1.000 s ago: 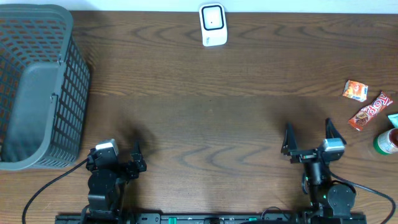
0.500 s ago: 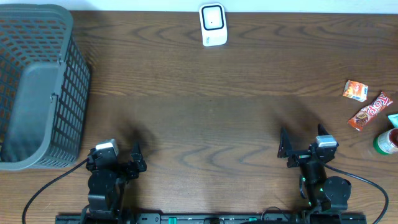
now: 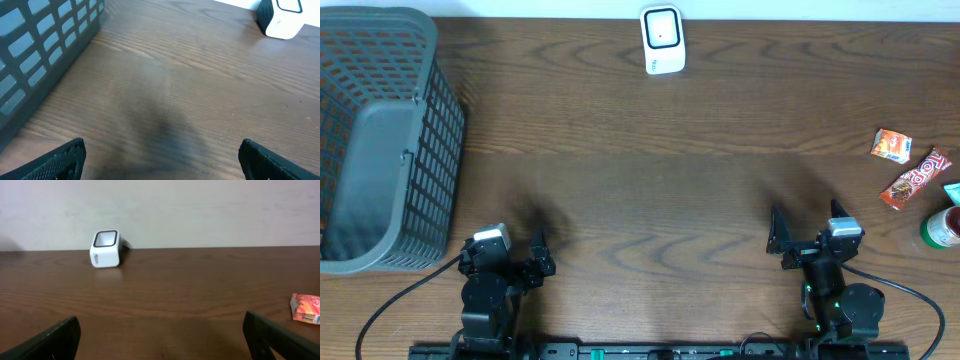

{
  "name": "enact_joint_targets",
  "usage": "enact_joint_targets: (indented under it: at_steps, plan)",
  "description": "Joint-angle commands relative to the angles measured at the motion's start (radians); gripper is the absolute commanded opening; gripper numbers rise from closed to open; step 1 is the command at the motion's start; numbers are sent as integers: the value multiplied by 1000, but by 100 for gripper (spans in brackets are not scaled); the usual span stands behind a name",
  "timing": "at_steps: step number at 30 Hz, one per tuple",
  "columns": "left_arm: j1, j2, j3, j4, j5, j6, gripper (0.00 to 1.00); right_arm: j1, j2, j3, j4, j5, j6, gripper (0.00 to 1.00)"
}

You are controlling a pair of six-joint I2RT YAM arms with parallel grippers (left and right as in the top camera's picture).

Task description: Scan the item barcode

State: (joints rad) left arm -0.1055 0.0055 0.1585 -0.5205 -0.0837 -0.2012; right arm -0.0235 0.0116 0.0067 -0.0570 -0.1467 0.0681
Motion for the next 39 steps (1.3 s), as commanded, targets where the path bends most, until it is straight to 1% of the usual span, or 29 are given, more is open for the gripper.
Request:
enact_joint_targets:
  at_steps: [1, 8, 10, 17, 21, 23, 26, 28, 30, 34, 39]
  plan:
    - [4, -2, -5, -3, -3, 18, 98, 11, -6, -1, -4, -9, 13, 99]
    - [4, -2, -5, -3, -3, 18, 98, 11, -6, -1, -4, -9, 13, 99]
    - [4, -2, -5, 4, -27, 21, 98, 11, -6, -1, -4, -9, 13, 99]
    - [4, -2, -5, 231, -21, 21, 98, 11, -6, -1, -4, -9, 13, 99]
    - [4, -2, -14, 257, -5, 21, 98, 11, -6, -1, -4, -9, 13, 99]
    - [4, -3, -39, 311, -6, 23, 98, 11, -6, -1, -4, -9, 13, 99]
    - [4, -3, -114, 450, -5, 25, 98, 11, -6, -1, -4, -9, 13, 99]
    - [4, -3, -158, 489, 0, 24, 98, 11, -6, -1, -4, -9, 13, 99]
    - [3, -3, -154, 452, 6, 38, 98, 11, -6, -1, -4, -9, 13, 99]
    - [3, -3, -154, 450, 54, 148, 98, 11, -6, -1, -4, -9, 13, 99]
    - [3, -3, -154, 449, 60, 161, 98, 11, -6, -1, -4, -9, 13, 99]
